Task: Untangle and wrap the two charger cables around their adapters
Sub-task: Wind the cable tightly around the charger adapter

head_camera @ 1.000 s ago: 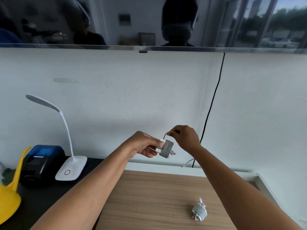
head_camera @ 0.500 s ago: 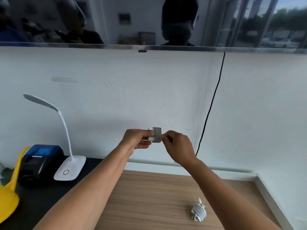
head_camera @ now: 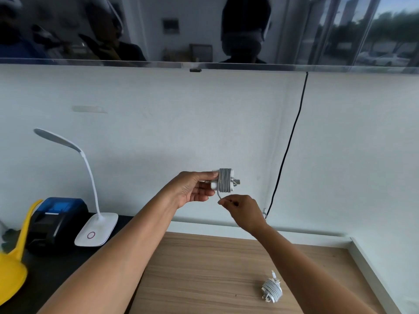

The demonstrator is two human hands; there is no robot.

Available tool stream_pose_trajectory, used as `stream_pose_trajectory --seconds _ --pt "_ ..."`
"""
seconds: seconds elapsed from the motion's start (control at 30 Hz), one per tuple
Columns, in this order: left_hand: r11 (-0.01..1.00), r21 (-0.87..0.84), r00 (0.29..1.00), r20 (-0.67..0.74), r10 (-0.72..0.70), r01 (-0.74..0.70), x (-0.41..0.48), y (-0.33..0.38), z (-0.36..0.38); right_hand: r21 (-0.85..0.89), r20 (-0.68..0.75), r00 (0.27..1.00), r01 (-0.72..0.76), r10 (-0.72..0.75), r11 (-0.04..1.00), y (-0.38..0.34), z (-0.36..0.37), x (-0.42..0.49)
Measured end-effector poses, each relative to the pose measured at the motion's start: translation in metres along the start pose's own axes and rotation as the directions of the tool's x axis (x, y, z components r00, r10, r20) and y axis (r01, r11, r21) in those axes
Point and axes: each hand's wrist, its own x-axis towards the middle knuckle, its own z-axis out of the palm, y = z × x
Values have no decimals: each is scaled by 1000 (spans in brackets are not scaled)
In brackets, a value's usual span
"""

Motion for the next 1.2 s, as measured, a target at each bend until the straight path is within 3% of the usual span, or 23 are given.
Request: stream_pose_trajectory --seconds 0.2,0.4,0.97,1.2 --pt "973 230 999 40 -8 -1 -5 1 2 -202 -62 997 22 -35 979 -5 -29 22" --pt "946 324 1000 -1 -18 18 -1 -11 4 -290 -142 980 93 -139 953 -30 -51 36" --pt "988 -150 984 -170 -48 22 20 -29 -12 -150 -156 965 189 -212 970 -37 -10 -14" --pt "971 -240 995 -93 -39 16 17 -22 -9 102 -69 995 74 -68 992 -19 4 -13"
